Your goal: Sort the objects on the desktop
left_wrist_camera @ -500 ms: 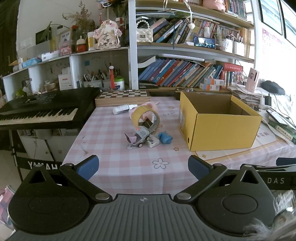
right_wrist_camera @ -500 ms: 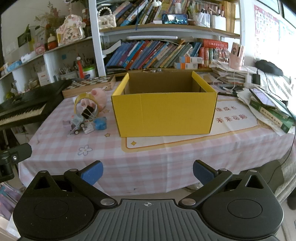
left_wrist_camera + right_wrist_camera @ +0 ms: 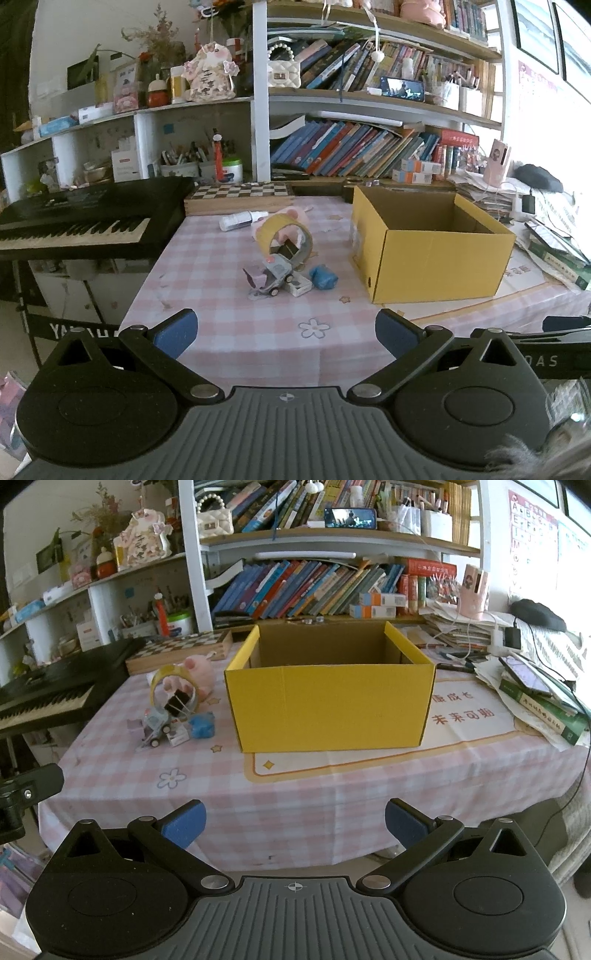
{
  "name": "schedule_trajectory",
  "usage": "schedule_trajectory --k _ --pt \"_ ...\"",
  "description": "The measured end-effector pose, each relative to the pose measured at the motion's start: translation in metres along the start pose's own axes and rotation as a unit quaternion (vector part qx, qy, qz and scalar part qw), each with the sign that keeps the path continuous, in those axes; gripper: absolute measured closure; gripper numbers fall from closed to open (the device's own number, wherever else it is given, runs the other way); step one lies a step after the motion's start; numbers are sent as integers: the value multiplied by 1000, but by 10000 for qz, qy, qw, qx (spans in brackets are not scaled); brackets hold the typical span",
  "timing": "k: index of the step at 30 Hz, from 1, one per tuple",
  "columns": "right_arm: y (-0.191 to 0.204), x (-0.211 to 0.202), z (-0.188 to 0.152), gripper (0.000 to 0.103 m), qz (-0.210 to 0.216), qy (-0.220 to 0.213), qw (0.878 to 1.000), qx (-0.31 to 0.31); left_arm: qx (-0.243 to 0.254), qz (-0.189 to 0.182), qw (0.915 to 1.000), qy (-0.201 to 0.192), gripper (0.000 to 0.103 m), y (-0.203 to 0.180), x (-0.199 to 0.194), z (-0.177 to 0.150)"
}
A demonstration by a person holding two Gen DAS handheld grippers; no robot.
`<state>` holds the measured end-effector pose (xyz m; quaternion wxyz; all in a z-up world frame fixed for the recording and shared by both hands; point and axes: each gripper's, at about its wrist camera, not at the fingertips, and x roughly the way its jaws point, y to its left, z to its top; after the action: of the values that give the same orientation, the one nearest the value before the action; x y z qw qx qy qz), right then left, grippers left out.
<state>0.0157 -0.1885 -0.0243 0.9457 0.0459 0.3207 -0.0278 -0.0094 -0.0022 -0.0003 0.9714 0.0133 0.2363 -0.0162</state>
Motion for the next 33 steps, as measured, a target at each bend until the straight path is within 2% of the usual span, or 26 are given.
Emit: schedule_trajectory --k 33 --pt "-5 5 1 0 -97 57 9999 74 -11 -54 9999 105 0 3 15 1"
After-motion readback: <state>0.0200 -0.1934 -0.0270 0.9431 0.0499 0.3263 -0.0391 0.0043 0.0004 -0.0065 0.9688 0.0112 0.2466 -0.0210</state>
